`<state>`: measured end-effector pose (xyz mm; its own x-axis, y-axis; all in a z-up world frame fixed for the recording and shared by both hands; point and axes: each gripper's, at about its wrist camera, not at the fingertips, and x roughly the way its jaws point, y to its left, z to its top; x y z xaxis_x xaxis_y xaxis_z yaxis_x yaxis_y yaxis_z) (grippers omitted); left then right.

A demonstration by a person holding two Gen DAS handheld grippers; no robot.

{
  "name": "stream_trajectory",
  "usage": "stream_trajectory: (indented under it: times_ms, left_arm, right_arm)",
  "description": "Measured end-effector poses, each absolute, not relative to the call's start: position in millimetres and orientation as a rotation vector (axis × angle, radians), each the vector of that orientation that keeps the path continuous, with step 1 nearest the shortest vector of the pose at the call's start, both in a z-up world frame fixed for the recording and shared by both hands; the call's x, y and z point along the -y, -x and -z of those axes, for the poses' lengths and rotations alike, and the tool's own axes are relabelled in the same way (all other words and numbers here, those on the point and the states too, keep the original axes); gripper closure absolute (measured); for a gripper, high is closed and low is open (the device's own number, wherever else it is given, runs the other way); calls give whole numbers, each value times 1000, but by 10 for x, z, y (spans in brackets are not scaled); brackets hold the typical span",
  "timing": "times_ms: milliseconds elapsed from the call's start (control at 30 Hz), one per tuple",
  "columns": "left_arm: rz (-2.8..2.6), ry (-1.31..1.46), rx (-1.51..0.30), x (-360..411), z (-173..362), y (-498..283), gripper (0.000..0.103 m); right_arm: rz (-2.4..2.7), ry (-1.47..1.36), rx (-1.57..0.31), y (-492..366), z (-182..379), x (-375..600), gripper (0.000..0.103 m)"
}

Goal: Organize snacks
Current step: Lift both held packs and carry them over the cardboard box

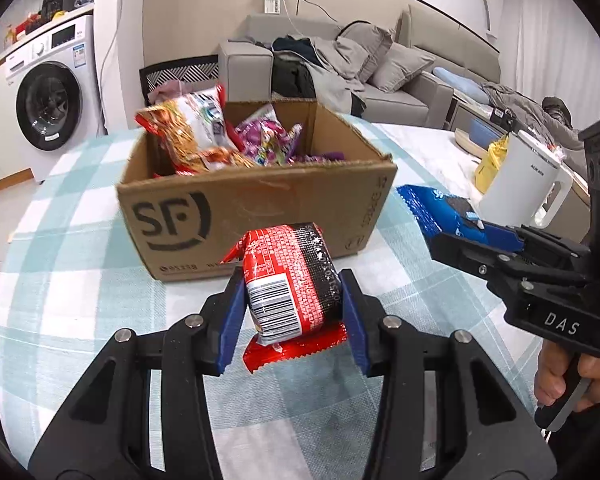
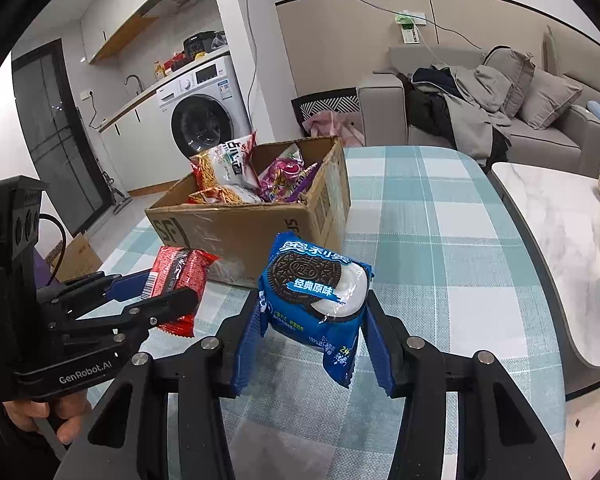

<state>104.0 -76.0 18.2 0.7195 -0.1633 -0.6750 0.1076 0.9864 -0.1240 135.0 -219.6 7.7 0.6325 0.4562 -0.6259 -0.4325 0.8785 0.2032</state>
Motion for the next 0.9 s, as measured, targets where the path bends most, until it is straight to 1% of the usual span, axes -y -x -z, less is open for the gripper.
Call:
stream_trajectory:
  times_ms: [467, 900]
  left_arm:
    - [108, 118, -685, 323, -567, -901, 61]
    - [96, 121, -633, 61, -905, -1042, 61]
  right_arm:
    - [-539, -34, -678, -1357, -334, 2027, 55]
    - [-562, -25, -633, -1462, -686, 1794, 55]
